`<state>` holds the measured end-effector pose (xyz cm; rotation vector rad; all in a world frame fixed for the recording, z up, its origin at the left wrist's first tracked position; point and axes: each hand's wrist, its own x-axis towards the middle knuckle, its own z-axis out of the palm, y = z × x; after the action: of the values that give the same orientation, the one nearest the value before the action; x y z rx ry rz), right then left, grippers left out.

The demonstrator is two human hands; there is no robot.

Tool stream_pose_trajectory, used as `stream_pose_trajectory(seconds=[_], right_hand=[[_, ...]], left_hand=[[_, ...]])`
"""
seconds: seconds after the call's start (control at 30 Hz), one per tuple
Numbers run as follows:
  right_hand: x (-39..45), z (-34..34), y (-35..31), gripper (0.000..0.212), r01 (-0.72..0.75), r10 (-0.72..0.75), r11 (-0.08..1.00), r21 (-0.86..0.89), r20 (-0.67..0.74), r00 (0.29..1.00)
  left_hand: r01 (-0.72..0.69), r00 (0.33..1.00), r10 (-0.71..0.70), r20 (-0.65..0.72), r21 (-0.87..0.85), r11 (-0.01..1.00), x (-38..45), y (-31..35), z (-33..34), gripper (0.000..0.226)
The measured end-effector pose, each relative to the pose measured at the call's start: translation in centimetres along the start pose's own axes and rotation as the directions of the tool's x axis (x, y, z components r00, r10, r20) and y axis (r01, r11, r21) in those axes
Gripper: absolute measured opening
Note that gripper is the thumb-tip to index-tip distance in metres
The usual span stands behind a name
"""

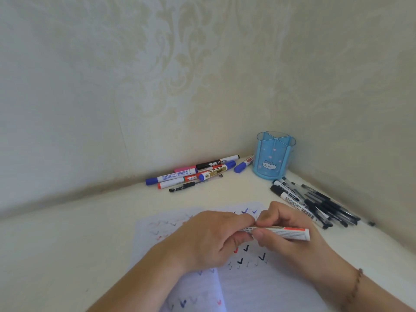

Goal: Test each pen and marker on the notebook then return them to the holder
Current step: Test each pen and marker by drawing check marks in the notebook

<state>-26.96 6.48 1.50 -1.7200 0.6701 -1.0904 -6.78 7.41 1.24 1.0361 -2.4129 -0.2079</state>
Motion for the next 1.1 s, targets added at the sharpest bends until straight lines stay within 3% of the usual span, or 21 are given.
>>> stream_pose_trajectory(seconds=[0.17, 0.3, 0.37, 0.43, 0.63, 0.87, 1.1], right_hand=[[-0.3, 0.1, -0.2, 0.016, 0.012, -0.013, 0.999, 0.034, 0.031, 0.999], [-0.7, -0.2, -1.0, 0.012, 0.027, -0.026, 1.000, 0.011, -0.065, 0.998], [-0.7, -1.4, -1.3, 0.039, 0.047, -0.038, 0.997, 0.063, -0.129, 0.991], [-0.5, -2.6, -1.7, 0.054, 0.002, 0.016, 0.995, 0.098, -0.182, 0.983], [-0.8, -3.2, -0.3, 0.031, -0.180, 0.190, 0.982, 0.063, -0.256, 0.948], [-0.8, -3.0, 0.5, 0.047, -0.258, 0.239, 0.966, -0.032, -0.286, 0.928], [-0.5, -3.2, 1.1, 0.048, -0.283, 0.231, 0.939, -0.195, -0.251, 0.940]], left_hand=[[0.028, 1.000, -0.028, 0.002, -0.052, 0.998, -0.2, -0.2, -0.6, 0.012], [0.129, 0.991, -0.131, -0.015, -0.085, 0.988, -0.5, -0.4, -0.3, 0.042], [0.169, 0.982, -0.180, -0.064, -0.148, 0.974, -0.9, -0.5, -0.4, 0.042], [0.185, 0.969, -0.219, -0.113, -0.257, 0.948, -1.2, -0.6, -0.5, 0.021], [0.255, 0.930, -0.329, -0.165, -0.355, 0.899, -1.2, -1.4, -0.2, 0.025], [0.311, 0.918, -0.375, -0.129, -0.354, 0.882, -1.0, -1.5, -0.1, 0.036], [0.347, 0.915, -0.395, -0.083, -0.341, 0.874, -0.9, -1.4, -0.2, 0.035]])
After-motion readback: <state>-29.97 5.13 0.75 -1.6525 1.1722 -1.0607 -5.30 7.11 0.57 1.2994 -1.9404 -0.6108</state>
